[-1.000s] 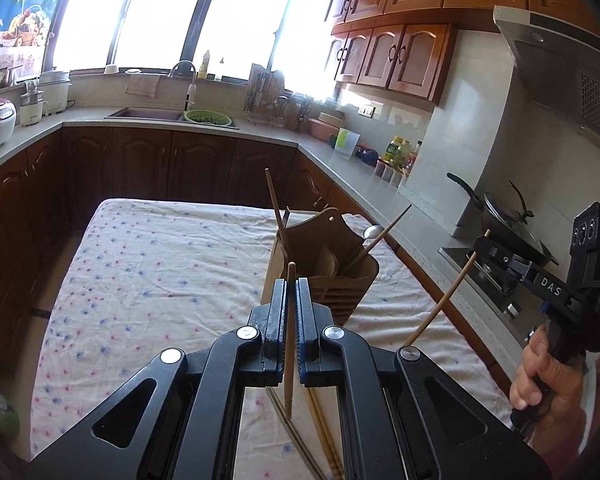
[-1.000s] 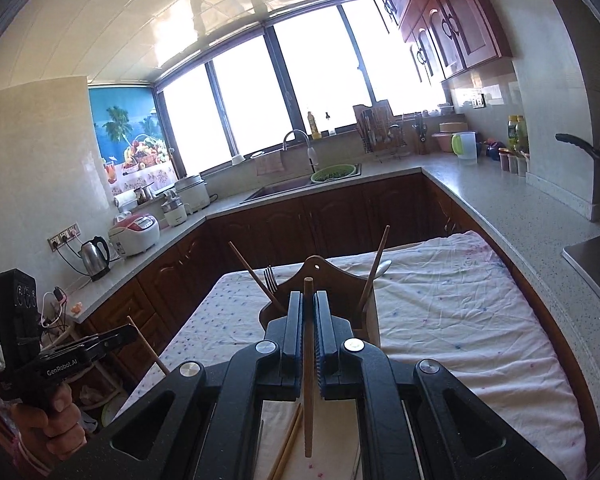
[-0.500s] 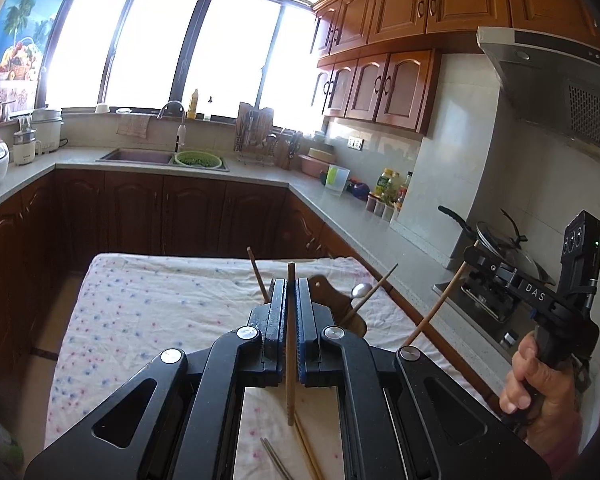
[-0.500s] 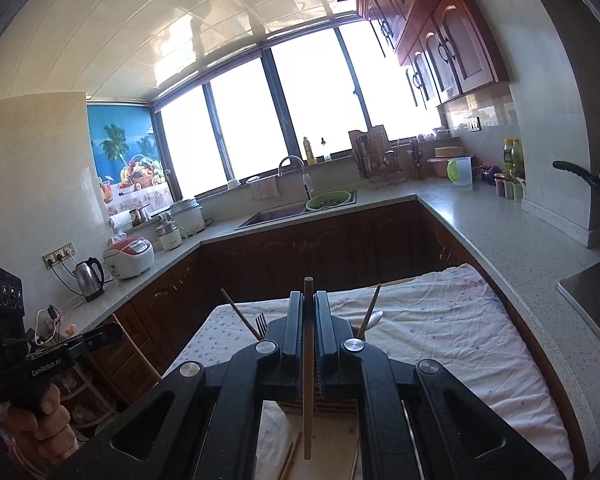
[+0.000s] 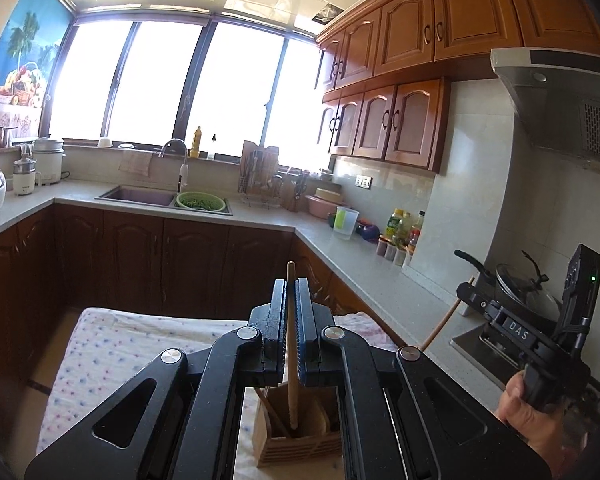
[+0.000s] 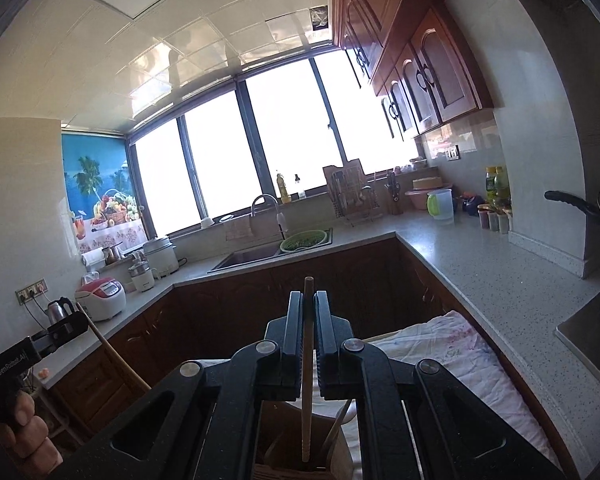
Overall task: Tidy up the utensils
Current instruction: 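Lower the chopsticks into the wooden holder with both tools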
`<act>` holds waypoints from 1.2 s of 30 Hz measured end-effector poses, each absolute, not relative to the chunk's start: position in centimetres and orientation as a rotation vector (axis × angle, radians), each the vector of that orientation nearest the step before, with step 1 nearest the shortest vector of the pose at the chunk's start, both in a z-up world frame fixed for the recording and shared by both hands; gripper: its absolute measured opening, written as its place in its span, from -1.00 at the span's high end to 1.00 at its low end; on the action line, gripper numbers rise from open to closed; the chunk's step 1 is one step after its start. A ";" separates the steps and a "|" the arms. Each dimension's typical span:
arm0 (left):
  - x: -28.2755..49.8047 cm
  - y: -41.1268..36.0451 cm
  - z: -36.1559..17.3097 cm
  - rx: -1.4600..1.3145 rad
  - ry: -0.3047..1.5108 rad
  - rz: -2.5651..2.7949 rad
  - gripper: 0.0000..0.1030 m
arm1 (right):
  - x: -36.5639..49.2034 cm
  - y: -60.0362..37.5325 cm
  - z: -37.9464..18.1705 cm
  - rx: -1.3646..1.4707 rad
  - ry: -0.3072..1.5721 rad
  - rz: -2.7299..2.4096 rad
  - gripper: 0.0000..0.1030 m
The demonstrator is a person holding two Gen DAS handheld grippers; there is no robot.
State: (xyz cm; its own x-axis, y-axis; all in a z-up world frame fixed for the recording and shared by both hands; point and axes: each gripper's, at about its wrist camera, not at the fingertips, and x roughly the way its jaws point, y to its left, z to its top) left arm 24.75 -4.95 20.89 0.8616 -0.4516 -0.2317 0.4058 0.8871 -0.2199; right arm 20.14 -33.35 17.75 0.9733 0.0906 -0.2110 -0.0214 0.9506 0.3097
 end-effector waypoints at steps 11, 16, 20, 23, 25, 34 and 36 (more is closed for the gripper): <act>27.0 -5.7 14.4 -0.191 0.386 -0.418 0.95 | 21.6 -32.7 11.6 0.320 0.303 0.027 0.90; 27.7 -6.4 12.6 -0.176 0.442 -0.409 0.94 | 22.4 -32.6 9.8 0.326 0.355 0.029 0.90; 27.8 -6.0 12.5 -0.181 0.444 -0.406 0.95 | 22.5 -32.6 9.3 0.325 0.368 0.020 0.89; 28.0 -6.1 12.4 -0.178 0.449 -0.402 0.94 | 22.7 -32.7 9.2 0.329 0.378 0.019 0.89; 28.0 -6.0 12.4 -0.177 0.451 -0.400 0.94 | 22.8 -32.7 9.2 0.329 0.381 0.019 0.89; 28.1 -5.8 12.8 -0.200 0.473 -0.422 0.91 | 22.8 -32.7 9.2 0.334 0.389 0.026 0.79; 27.7 -5.5 13.1 -0.204 0.470 -0.426 0.83 | 22.5 -32.8 9.2 0.343 0.385 0.027 0.77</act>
